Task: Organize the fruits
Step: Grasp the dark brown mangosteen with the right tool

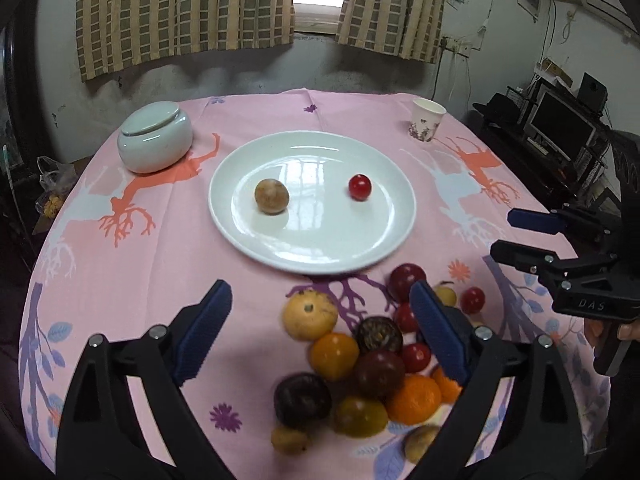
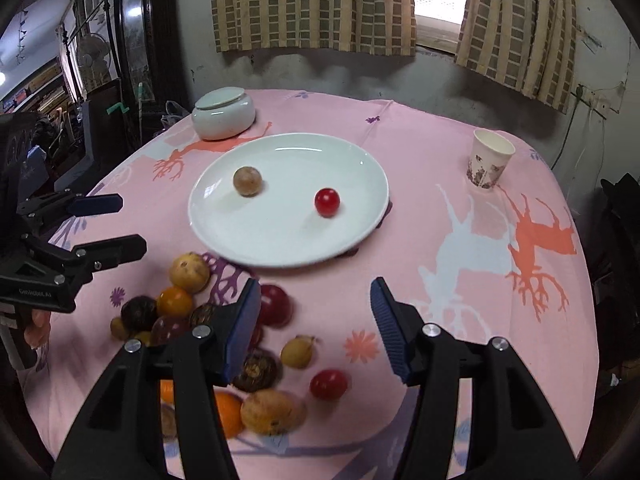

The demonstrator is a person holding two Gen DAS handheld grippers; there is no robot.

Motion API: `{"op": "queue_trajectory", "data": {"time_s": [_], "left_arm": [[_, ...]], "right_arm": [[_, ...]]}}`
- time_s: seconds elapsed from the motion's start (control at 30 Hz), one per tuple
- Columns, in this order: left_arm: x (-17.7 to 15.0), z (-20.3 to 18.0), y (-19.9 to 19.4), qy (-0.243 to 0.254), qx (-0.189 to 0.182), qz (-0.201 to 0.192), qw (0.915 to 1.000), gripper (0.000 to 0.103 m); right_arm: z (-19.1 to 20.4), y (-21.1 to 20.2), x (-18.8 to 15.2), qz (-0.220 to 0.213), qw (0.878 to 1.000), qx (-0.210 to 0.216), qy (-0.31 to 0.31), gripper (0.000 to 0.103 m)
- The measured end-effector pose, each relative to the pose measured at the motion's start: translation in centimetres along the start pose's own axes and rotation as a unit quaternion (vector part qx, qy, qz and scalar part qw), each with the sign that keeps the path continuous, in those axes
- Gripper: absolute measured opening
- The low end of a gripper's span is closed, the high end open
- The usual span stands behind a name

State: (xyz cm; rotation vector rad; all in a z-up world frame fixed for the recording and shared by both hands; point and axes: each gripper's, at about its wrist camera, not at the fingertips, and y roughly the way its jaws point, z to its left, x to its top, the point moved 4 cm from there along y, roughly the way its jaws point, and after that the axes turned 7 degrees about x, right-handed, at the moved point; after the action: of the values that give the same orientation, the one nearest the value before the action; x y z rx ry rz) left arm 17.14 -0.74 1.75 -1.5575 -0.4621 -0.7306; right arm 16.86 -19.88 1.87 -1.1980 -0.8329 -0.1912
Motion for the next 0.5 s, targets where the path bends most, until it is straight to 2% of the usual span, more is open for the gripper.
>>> {"op": "queue_trajectory", "data": {"time_s": [0.27,0.37,0.5], "left_arm": [[-7.1,-1.0,-3.6,-0.012,-0.006,0.016,0.9998,0.093],[-8.9,-1.7,-4.3,-0.008,0.005,0.013,0.9999,0.093],[-10.7,-2.8,-4.5,-0.004,0.002,0.021,0.9998,0.093]], "right_arm": [[3.8,-2.9,-7.7,0.013,1.000,-0.003,-0.020,0.058],[4.2,-3.2,-10.2,0.021,1.000,-0.007,-0.016,0.058],[4.4,-3.5,-12.8,0.031,0.999,-0.007,-0.004,0.058]]}}
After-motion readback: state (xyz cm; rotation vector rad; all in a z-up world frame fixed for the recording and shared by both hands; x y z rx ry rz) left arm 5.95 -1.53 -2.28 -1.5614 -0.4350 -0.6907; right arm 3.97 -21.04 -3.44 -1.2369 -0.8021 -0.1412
